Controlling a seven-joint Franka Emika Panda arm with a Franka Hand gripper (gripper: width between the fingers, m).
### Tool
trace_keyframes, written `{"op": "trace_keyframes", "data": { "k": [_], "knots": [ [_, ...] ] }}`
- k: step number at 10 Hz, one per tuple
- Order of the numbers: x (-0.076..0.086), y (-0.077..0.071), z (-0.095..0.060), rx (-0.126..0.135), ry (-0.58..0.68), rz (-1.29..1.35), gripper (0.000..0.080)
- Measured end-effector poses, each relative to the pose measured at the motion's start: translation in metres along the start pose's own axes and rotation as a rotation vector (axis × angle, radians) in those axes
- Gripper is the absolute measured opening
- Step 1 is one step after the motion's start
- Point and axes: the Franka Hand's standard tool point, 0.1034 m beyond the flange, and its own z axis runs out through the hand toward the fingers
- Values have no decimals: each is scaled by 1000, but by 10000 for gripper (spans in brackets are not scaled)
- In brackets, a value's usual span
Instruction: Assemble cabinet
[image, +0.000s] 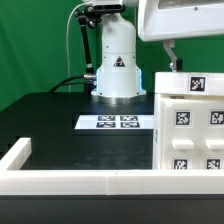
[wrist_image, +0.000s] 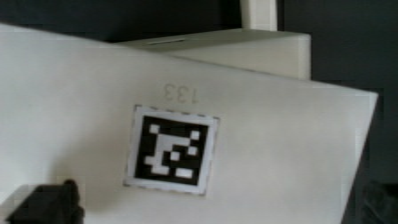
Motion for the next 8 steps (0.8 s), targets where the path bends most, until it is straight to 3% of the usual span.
{"op": "trace_keyframes", "data": {
  "k": [3, 5, 7, 8],
  "knots": [
    [1, -1, 1, -31, 7, -322, 796],
    [1, -1, 2, -37, 8, -475, 796],
    [0, 2, 3, -64, -6, -685, 796],
    [0, 2, 4, -64, -7, -698, 796]
  ]
}}
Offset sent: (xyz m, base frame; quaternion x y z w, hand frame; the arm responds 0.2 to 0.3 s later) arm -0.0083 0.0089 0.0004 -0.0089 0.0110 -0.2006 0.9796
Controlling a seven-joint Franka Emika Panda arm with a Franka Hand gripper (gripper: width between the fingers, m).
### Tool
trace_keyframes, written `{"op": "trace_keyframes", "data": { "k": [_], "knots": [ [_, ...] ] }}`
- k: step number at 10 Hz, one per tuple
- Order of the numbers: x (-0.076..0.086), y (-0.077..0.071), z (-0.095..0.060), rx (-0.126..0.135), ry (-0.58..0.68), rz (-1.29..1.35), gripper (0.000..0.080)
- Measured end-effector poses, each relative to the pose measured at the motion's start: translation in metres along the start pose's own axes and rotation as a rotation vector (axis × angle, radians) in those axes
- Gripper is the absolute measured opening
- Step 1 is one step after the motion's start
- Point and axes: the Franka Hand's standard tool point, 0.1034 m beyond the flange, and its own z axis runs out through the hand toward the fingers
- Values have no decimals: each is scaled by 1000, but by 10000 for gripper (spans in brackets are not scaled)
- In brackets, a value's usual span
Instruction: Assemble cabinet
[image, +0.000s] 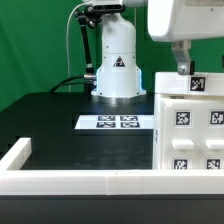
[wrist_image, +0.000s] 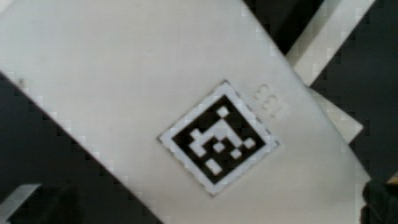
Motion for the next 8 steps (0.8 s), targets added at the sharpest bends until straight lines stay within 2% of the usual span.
{"op": "trace_keyframes", "data": {
  "k": [8],
  "knots": [
    [-8, 4, 6, -26, -50, -505, 796]
  ]
}}
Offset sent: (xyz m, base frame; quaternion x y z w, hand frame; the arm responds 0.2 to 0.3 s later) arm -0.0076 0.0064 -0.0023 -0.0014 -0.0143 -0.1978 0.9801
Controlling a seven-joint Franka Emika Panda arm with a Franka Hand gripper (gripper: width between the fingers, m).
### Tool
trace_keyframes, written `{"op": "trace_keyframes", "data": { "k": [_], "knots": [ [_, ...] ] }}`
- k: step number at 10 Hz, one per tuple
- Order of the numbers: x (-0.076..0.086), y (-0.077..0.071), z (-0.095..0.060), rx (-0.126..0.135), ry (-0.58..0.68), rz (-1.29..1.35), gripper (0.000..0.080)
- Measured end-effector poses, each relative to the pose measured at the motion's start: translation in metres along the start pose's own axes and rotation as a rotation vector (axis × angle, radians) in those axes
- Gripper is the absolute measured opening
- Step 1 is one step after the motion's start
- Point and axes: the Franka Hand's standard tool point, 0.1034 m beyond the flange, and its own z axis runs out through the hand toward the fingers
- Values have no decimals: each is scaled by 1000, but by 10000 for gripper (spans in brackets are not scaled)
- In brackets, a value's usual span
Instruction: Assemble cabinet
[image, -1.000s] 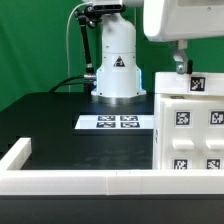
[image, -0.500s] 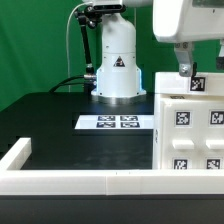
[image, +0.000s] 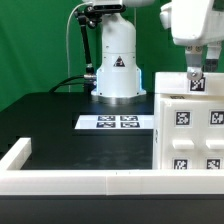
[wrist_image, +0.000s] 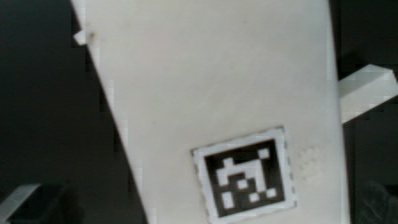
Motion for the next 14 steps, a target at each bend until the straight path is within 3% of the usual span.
{"op": "trace_keyframes", "data": {
  "k": [4, 9, 11, 14],
  "knots": [
    [0, -1, -1, -2, -1, -27, 796],
    [-9, -2, 10, -3, -1, -12, 796],
    [-9, -1, 10, -3, -1, -10, 560],
    [-12, 1, 10, -3, -1, -4, 560]
  ]
}}
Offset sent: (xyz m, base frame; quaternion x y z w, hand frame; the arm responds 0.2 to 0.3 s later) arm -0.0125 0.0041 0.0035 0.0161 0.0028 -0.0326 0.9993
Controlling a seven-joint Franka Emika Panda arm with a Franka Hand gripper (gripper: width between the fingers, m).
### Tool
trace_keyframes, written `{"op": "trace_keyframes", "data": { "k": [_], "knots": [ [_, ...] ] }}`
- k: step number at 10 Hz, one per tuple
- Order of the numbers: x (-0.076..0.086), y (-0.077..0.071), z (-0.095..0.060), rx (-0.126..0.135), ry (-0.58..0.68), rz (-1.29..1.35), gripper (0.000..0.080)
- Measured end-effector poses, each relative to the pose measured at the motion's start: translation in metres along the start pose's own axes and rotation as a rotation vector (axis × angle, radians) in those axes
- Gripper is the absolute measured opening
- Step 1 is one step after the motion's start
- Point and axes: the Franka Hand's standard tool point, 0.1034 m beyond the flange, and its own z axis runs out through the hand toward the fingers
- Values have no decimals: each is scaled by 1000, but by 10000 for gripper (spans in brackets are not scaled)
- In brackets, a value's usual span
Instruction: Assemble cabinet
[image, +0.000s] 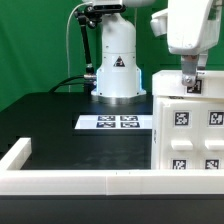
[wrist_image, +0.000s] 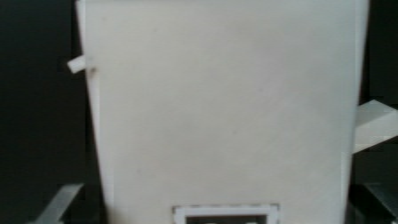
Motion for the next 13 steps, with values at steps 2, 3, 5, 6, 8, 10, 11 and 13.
{"op": "trace_keyframes", "data": {
  "k": [2, 3, 5, 6, 8, 10, 11, 13],
  "knots": [
    [-2, 1, 0, 0, 0, 37, 560],
    [-2, 1, 0, 0, 0, 50, 560],
    [-1, 1, 0, 1, 1, 194, 560],
    [-1, 1, 0, 1, 2, 260, 560],
    [-1, 1, 0, 2, 2, 378, 561],
    [0, 0, 0, 2, 1, 573, 561],
    [1, -1, 0, 2, 2, 660, 561],
    [2, -3, 1, 3, 0, 844, 561]
  ]
}}
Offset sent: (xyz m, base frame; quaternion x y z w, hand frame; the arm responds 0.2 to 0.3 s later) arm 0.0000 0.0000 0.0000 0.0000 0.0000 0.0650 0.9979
